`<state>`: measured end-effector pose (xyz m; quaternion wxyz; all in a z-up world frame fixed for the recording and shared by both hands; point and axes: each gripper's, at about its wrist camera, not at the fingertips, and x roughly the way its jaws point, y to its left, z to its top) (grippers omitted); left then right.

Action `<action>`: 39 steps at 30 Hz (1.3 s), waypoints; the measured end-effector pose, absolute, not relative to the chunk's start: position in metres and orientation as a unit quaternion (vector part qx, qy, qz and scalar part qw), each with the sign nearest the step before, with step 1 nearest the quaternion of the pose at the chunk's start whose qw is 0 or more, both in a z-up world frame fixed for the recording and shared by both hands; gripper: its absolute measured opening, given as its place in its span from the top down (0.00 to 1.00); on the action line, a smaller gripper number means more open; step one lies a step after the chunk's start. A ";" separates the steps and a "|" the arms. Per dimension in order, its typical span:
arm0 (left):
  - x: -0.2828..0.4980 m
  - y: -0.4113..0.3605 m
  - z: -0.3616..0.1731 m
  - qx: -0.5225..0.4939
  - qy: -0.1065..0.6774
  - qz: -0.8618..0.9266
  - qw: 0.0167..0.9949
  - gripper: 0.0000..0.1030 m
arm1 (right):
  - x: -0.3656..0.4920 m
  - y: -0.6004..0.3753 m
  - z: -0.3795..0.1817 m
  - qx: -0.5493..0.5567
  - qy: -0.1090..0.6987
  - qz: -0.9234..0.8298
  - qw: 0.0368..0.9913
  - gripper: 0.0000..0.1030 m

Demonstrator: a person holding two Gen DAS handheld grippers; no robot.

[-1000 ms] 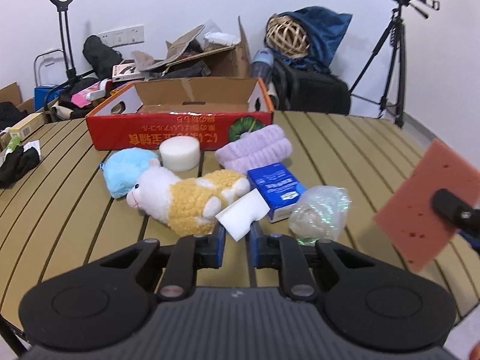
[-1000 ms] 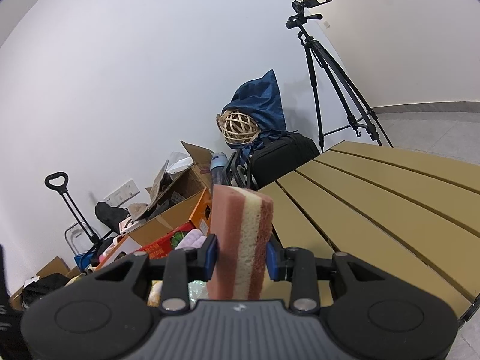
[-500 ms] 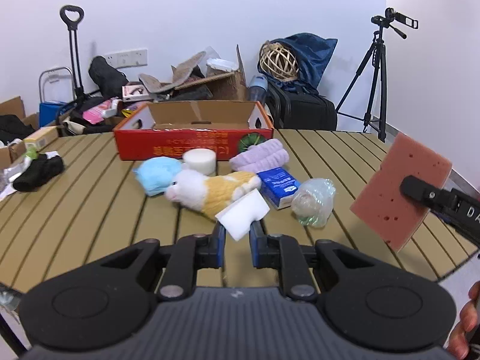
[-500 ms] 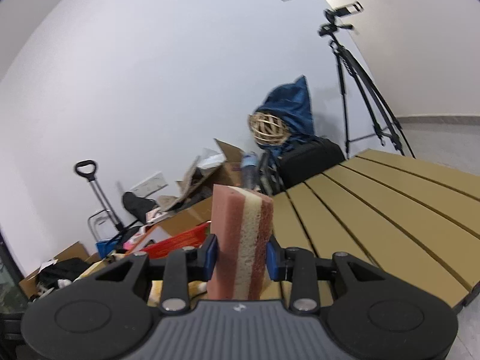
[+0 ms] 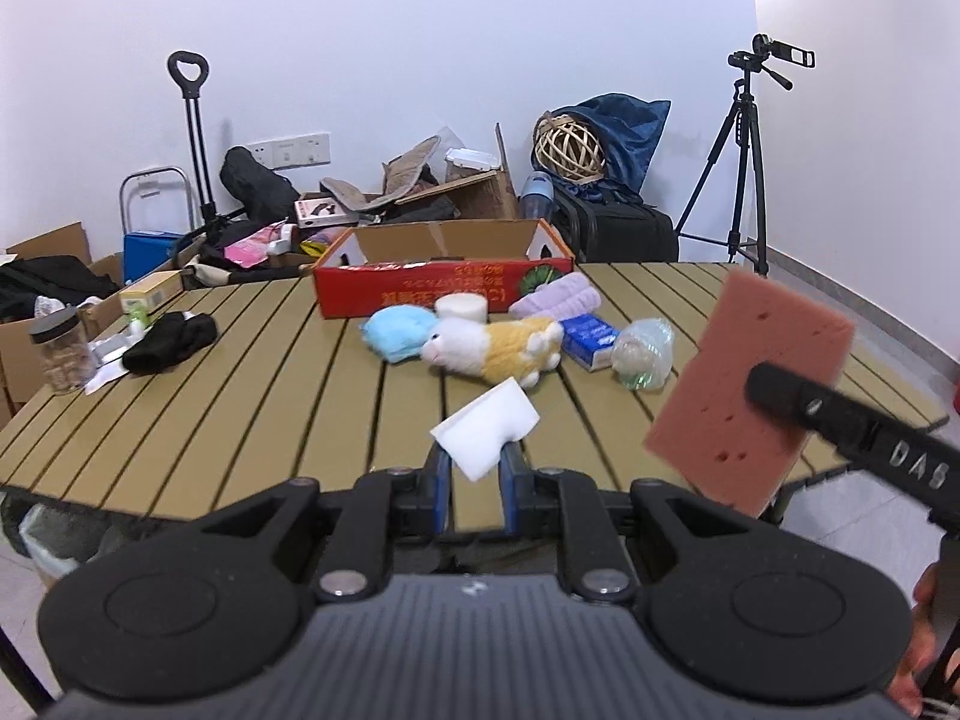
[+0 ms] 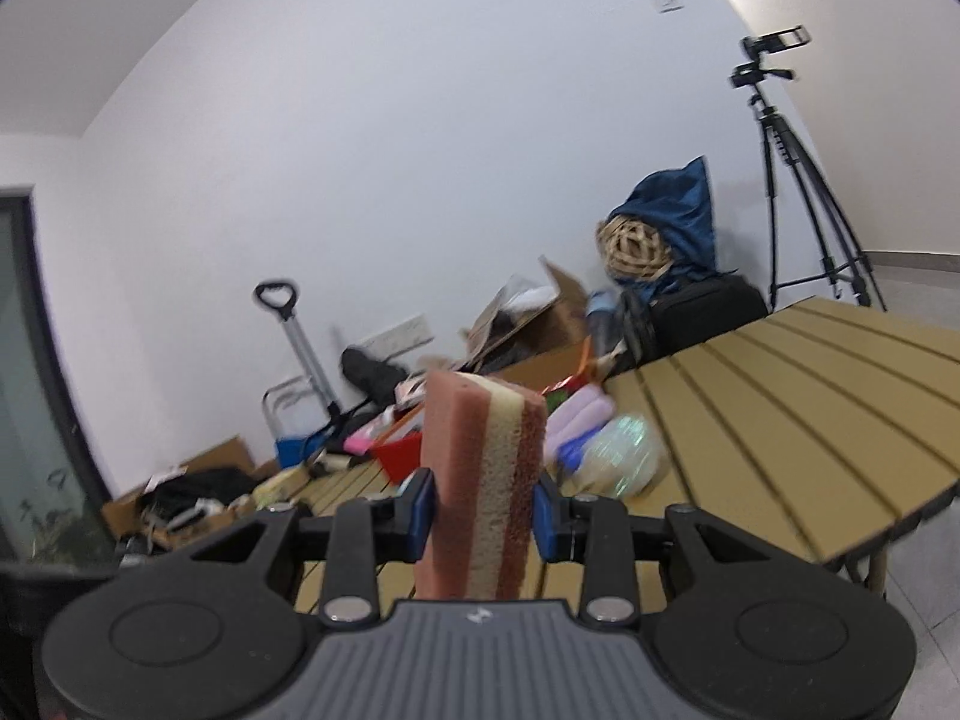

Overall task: Organize soft objects
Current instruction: 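Carry the sponge and white tissue from the table toward the black bin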

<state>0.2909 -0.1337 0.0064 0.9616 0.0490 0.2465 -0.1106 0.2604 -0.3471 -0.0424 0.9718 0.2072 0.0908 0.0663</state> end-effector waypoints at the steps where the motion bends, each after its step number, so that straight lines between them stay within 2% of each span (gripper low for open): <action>1: 0.284 -0.128 0.005 0.049 0.248 -0.109 0.961 0.84 | 0.256 -0.340 -0.044 0.202 0.095 0.071 0.972 0.69; 18: 0.221 -0.054 -0.073 0.037 0.320 -0.086 0.943 0.84 | 0.203 -0.235 -0.095 0.104 0.222 0.119 0.962 0.69; 39: 0.258 -0.038 -0.174 0.055 0.414 -0.062 0.907 0.84 | 0.239 -0.186 -0.190 0.037 0.359 0.126 0.924 0.69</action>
